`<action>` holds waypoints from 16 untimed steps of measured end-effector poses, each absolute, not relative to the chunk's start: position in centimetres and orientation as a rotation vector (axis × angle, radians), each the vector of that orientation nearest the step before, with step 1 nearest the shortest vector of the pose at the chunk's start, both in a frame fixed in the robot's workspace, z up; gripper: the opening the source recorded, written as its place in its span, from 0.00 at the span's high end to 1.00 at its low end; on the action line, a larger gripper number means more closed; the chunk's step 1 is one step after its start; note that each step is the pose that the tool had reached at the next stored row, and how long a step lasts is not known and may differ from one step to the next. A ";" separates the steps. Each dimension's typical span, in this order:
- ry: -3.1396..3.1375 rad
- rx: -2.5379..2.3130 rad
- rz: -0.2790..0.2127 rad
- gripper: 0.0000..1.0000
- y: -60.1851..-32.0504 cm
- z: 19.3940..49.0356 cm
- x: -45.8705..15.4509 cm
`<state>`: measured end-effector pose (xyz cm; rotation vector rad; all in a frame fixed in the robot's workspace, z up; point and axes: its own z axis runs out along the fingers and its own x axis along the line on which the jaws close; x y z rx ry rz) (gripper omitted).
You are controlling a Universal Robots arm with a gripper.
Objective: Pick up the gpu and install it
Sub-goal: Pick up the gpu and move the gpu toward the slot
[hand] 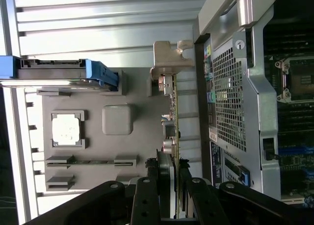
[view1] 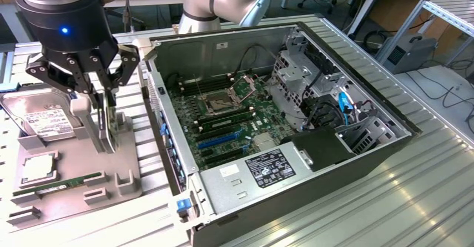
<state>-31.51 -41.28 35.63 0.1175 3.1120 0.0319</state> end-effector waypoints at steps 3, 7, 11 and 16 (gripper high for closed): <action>3.112 0.117 0.032 0.73 -41.3 35.8 -31.5; 3.112 0.117 0.032 0.73 -41.3 35.9 -31.5; 3.112 0.117 0.032 0.73 -41.3 36.1 -31.5; 3.112 0.117 0.032 0.73 -41.3 36.3 -31.5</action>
